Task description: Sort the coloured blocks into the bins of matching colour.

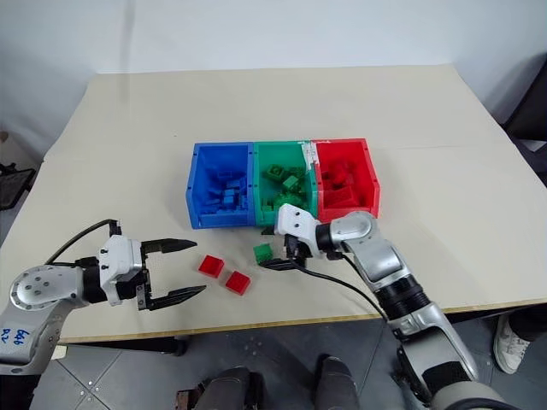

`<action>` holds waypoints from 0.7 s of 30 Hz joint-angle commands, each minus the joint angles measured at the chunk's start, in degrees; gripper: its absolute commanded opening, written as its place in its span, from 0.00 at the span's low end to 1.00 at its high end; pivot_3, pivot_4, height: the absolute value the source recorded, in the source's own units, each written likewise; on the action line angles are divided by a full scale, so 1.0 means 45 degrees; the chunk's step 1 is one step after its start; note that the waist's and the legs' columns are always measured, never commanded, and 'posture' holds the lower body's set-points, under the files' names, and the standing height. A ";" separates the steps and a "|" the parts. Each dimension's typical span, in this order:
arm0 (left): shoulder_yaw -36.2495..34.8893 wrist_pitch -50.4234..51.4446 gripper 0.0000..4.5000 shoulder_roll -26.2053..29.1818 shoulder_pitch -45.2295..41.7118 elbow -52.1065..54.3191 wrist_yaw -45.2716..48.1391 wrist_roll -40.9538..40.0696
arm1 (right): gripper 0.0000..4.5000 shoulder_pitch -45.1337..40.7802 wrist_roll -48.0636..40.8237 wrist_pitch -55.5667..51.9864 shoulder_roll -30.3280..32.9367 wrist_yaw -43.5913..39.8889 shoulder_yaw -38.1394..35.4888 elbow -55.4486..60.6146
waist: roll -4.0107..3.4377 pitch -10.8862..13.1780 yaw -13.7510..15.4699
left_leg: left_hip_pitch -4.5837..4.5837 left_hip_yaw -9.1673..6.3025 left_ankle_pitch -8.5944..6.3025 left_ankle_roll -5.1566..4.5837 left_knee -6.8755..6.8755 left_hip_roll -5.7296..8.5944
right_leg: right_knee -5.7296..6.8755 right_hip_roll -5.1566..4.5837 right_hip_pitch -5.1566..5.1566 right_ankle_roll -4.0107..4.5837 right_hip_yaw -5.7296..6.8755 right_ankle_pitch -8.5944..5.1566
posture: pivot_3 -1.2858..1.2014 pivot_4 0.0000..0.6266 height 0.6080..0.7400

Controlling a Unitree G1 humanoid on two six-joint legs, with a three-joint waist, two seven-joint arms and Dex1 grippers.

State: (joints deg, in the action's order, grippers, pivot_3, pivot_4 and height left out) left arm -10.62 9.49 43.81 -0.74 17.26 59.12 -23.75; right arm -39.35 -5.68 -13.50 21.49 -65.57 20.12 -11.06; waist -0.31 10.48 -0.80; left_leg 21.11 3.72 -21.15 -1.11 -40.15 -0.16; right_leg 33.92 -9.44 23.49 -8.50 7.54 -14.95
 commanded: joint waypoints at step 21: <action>-0.0304 -0.0308 1.00 -0.0726 -0.0261 -0.0522 -0.0771 -0.0057 | 0.20 -0.3366 -0.0315 0.1580 -0.0353 0.3903 -0.3364 -0.2698 | -0.0004 0.0001 -0.0278 | -0.0013 0.0007 0.0000 0.0000 0.0007 -0.0004 | 0.0018 0.0000 0.0024 0.0000 -0.0031 0.0000 | 0.52 0.24 1.00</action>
State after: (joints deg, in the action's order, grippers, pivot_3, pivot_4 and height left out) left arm -10.36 9.38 40.51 -2.41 15.43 56.13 -24.44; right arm -54.18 -8.71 -10.07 20.71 -50.56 5.54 -20.43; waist -0.33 10.49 -2.06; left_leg 21.05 3.76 -21.15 -1.10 -40.08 -0.18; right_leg 34.01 -9.44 23.59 -8.50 7.43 -14.95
